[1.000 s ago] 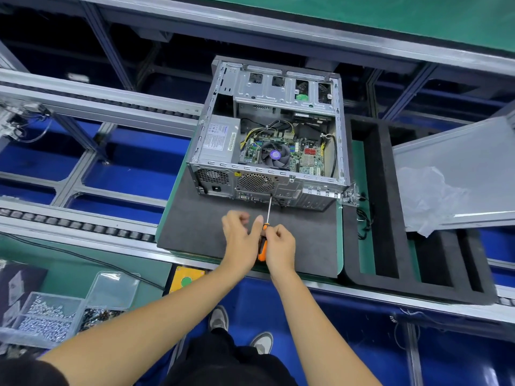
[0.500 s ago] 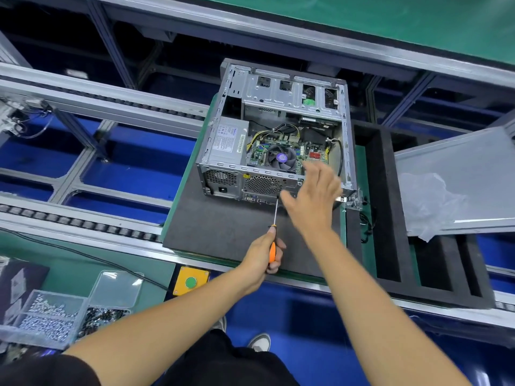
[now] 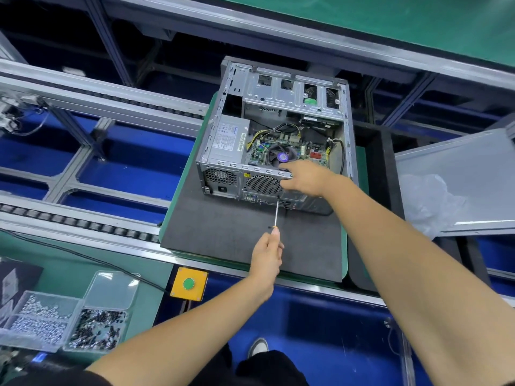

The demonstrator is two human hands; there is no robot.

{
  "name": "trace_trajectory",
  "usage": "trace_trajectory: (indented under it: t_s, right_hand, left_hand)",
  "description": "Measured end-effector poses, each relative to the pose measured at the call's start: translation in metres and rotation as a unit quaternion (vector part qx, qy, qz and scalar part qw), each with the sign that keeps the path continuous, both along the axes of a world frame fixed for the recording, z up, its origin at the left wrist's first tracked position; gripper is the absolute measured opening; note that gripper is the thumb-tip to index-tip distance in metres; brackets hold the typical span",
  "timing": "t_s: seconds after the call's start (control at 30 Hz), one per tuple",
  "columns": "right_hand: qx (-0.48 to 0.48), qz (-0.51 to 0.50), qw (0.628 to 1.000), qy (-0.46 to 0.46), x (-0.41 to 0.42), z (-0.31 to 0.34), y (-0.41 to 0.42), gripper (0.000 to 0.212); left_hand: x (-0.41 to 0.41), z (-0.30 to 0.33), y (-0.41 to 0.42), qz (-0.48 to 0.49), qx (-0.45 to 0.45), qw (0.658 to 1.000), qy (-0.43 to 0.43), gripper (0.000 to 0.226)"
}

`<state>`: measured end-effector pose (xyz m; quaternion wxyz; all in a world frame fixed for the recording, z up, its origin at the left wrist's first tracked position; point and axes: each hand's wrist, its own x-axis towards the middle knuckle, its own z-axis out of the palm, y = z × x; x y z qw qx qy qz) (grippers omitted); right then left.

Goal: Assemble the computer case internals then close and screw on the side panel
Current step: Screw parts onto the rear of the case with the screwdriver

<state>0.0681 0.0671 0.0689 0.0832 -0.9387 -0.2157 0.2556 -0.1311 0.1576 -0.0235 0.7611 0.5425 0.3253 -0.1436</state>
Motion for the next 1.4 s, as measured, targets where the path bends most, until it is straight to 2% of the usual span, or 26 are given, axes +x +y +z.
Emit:
trace_trajectory:
  t_s: [0.07, 0.13, 0.2, 0.23, 0.3, 0.37, 0.43, 0.5, 0.53, 0.6, 0.67, 0.73, 0.8, 0.83, 0.9, 0.97, 1.07, 1.17, 1.23, 1.27, 1.3, 1.37, 1.4]
  right_hand:
    - [0.003, 0.007, 1.0, -0.007, -0.001, 0.001, 0.0, 0.063]
    - [-0.001, 0.013, 1.0, -0.009, -0.003, 0.003, 0.0, 0.062]
    - [-0.002, 0.01, 1.0, -0.008, -0.004, 0.006, 0.0, 0.063]
    - [0.001, 0.009, 1.0, -0.006, -0.004, 0.006, -0.001, 0.063]
    - [0.004, 0.017, 1.0, -0.001, -0.004, 0.006, -0.001, 0.062]
    - [0.007, 0.034, 0.999, 0.009, -0.003, 0.006, -0.002, 0.052]
    - [0.02, 0.044, 0.999, 0.024, -0.003, 0.006, -0.001, 0.035]
    - [0.025, 0.043, 0.999, 0.023, 0.0, 0.007, -0.002, 0.021]
    - [0.025, 0.054, 0.998, 0.022, 0.0, 0.007, -0.002, 0.017]
    - [0.032, 0.061, 0.997, 0.018, 0.0, 0.008, -0.004, 0.014]
    - [0.045, 0.065, 0.997, 0.017, -0.001, 0.008, -0.004, 0.02]
    - [0.041, 0.075, 0.996, 0.017, -0.001, 0.008, -0.003, 0.023]
    - [0.021, 0.097, 0.995, 0.01, 0.0, 0.007, -0.004, 0.019]
    - [0.018, 0.104, 0.994, 0.007, 0.001, 0.006, -0.004, 0.018]
    - [0.043, 0.075, 0.996, 0.002, 0.004, 0.002, -0.005, 0.013]
    - [0.068, 0.038, 0.997, 0.0, 0.004, -0.001, -0.004, 0.022]
    - [0.068, 0.032, 0.997, 0.007, 0.0, 0.0, -0.003, 0.027]
    - [0.072, 0.026, 0.997, 0.0, 0.0, 0.002, -0.004, 0.016]
    - [0.066, 0.029, 0.997, -0.006, 0.0, 0.002, -0.005, 0.014]
    - [0.06, 0.029, 0.998, -0.006, 0.0, 0.002, -0.005, 0.017]
    - [0.056, 0.028, 0.998, -0.007, -0.001, 0.002, -0.005, 0.02]
    - [0.055, 0.026, 0.998, -0.009, 0.0, 0.002, -0.005, 0.023]
    - [0.055, 0.027, 0.998, -0.008, 0.0, 0.002, -0.004, 0.024]
  left_hand:
    - [0.0, 0.004, -0.006, -0.026, 0.182, 0.983, -0.001, 0.044]
    - [-0.002, 0.01, -0.011, -0.048, 0.321, 0.945, 0.037, 0.046]
    - [-0.002, 0.011, -0.015, -0.047, 0.385, 0.92, 0.054, 0.045]
    - [-0.002, 0.01, -0.015, -0.039, 0.383, 0.921, 0.05, 0.045]
    - [0.0, 0.009, -0.015, -0.01, 0.284, 0.959, 0.012, 0.045]
    - [0.006, 0.009, -0.011, 0.056, 0.07, 0.996, 0.009, 0.04]
    - [0.009, 0.007, -0.004, 0.1, -0.16, 0.981, 0.044, 0.037]
    - [0.007, 0.001, 0.001, 0.109, -0.324, 0.939, 0.039, 0.036]
    - [0.005, -0.002, 0.001, 0.098, -0.369, 0.924, 0.025, 0.035]
    - [0.005, -0.004, -0.001, 0.07, -0.381, 0.922, -0.001, 0.035]
    - [0.008, -0.002, -0.005, 0.048, -0.284, 0.958, -0.013, 0.038]
    - [0.011, -0.001, -0.006, 0.029, -0.114, 0.993, -0.012, 0.04]
    - [0.01, 0.0, -0.007, 0.012, 0.063, 0.997, -0.032, 0.04]
    - [0.009, 0.0, -0.008, -0.002, 0.167, 0.985, -0.044, 0.041]
    - [0.005, 0.0, -0.013, -0.032, 0.363, 0.931, -0.033, 0.042]
    - [0.002, -0.001, -0.022, -0.027, 0.469, 0.882, -0.014, 0.039]
    - [0.002, -0.003, -0.026, -0.019, 0.525, 0.851, 0.003, 0.036]
    - [0.003, -0.004, -0.02, -0.024, 0.604, 0.797, 0.017, 0.037]
    - [0.004, -0.009, -0.019, -0.026, 0.628, 0.778, 0.012, 0.037]
    - [0.004, -0.014, -0.02, -0.023, 0.62, 0.784, 0.005, 0.038]
    - [0.005, -0.019, -0.02, -0.017, 0.592, 0.805, -0.008, 0.039]
    - [0.008, -0.027, -0.019, -0.006, 0.461, 0.886, -0.046, 0.044]
    - [0.009, -0.027, -0.017, 0.009, 0.346, 0.936, -0.068, 0.046]
